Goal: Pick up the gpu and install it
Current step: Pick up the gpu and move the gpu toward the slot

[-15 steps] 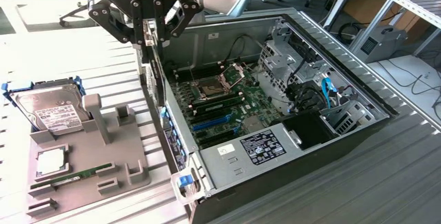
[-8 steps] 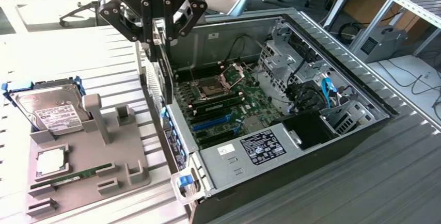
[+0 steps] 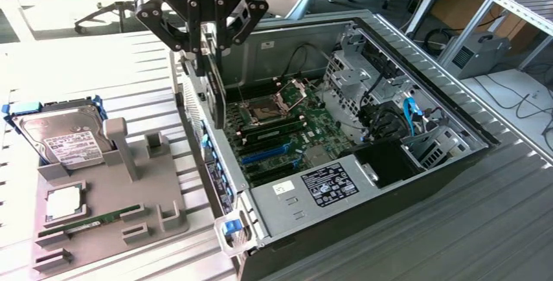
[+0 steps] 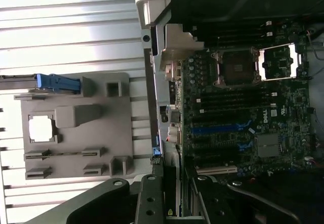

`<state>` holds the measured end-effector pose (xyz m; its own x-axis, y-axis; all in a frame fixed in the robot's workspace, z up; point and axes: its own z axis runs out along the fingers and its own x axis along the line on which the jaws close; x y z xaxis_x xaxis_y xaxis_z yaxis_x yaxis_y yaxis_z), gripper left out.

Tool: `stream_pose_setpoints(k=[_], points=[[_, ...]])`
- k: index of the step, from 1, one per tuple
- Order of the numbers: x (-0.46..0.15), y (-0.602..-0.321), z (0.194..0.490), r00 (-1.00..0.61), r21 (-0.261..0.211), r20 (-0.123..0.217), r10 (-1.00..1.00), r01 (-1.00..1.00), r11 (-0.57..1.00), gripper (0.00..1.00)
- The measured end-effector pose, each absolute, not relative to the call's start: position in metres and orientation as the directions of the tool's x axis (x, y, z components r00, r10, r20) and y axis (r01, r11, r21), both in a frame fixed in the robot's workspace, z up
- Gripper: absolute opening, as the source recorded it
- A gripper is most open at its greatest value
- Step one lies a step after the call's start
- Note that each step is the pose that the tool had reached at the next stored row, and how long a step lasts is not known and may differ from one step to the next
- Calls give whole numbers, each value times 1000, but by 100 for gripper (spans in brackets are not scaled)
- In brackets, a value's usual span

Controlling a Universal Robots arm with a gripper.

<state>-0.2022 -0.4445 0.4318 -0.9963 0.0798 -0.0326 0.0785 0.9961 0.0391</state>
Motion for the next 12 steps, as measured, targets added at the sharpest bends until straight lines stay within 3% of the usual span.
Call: stream_pose_setpoints(k=[12], points=[[-187, -444, 432, -996, 39, -33, 80, 79, 996, 27]])
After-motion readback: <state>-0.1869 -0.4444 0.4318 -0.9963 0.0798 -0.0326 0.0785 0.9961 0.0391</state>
